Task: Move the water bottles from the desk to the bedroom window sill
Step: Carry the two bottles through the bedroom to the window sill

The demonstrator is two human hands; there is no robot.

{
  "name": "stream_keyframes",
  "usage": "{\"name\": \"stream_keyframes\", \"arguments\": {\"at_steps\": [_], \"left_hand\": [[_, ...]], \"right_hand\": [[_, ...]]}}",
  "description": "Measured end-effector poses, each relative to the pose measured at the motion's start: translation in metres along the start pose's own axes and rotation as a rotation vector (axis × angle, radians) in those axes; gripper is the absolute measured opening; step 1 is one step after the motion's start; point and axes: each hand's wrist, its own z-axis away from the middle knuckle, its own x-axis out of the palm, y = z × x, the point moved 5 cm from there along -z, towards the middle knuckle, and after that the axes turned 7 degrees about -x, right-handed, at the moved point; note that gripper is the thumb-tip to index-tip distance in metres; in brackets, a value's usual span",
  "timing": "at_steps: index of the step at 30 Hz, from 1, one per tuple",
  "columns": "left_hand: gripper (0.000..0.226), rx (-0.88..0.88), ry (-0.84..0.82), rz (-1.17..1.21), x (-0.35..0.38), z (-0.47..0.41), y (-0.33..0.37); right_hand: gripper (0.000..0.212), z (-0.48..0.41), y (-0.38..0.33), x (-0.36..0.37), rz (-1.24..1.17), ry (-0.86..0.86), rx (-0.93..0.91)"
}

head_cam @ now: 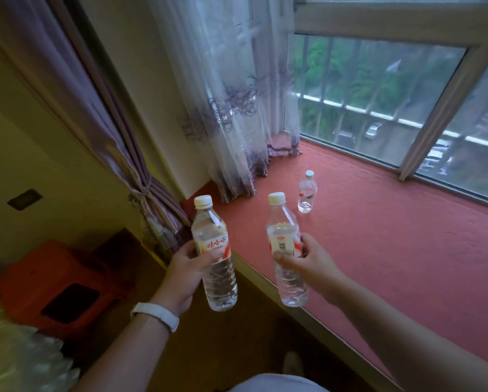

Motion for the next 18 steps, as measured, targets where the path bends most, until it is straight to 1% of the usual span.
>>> {"name": "stream_keyframes", "arguments": {"at_steps": [3,6,7,11,12,15,18], "left_hand": [[0.043,0.005,-0.043,-0.015,0.008,-0.038,0.018],[0.056,0.008,-0.094,-0.034,0.017,-0.080,0.032],[0.056,0.003,-0.114,-0.041,0.020,-0.095,0.034],[0.029,-0.035,-0.249,-0.056,0.036,-0.157,0.043],[0.026,-0.041,-0.290,-0.068,0.041,-0.172,0.045],[0.032,-0.067,-0.372,-0.119,0.053,-0.215,0.051],[0.028,-0.071,-0.440,-0.163,0.065,-0.250,0.059]], "right_hand": [[0.042,-0.028,-0.011,-0.006,0.002,0.054,-0.015],[0.042,-0.053,-0.016,-0.012,-0.004,0.113,-0.014],[0.041,-0.062,-0.015,-0.014,-0.001,0.140,-0.007],[0.039,-0.095,-0.010,-0.020,0.015,0.262,0.019],[0.038,-0.102,-0.009,-0.021,0.018,0.299,0.030],[0.041,-0.118,-0.008,-0.025,-0.005,0.447,0.057],[0.042,-0.129,-0.010,-0.026,-0.047,0.587,0.078]]}}
